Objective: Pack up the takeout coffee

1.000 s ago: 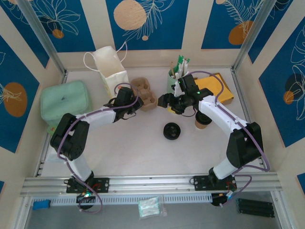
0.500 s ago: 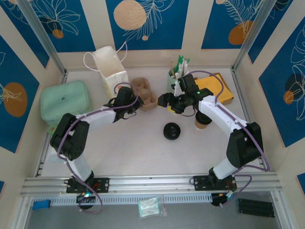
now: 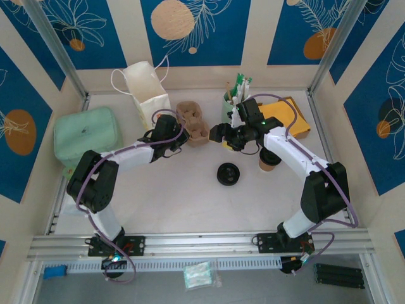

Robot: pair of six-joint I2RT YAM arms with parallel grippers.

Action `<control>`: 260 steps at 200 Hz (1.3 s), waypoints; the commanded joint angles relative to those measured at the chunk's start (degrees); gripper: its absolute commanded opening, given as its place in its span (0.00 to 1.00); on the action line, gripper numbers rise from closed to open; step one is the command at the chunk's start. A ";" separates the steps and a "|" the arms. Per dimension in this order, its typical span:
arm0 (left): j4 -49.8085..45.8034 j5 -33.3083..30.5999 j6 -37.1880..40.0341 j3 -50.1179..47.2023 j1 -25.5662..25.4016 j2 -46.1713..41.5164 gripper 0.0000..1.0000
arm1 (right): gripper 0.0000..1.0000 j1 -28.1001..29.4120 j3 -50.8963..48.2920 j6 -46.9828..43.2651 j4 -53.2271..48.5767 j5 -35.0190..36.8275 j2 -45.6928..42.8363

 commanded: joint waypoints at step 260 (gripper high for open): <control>16.64 8.90 -0.19 -8.28 0.27 -8.64 0.00 | 0.70 1.32 2.61 -0.93 -2.02 -0.18 0.75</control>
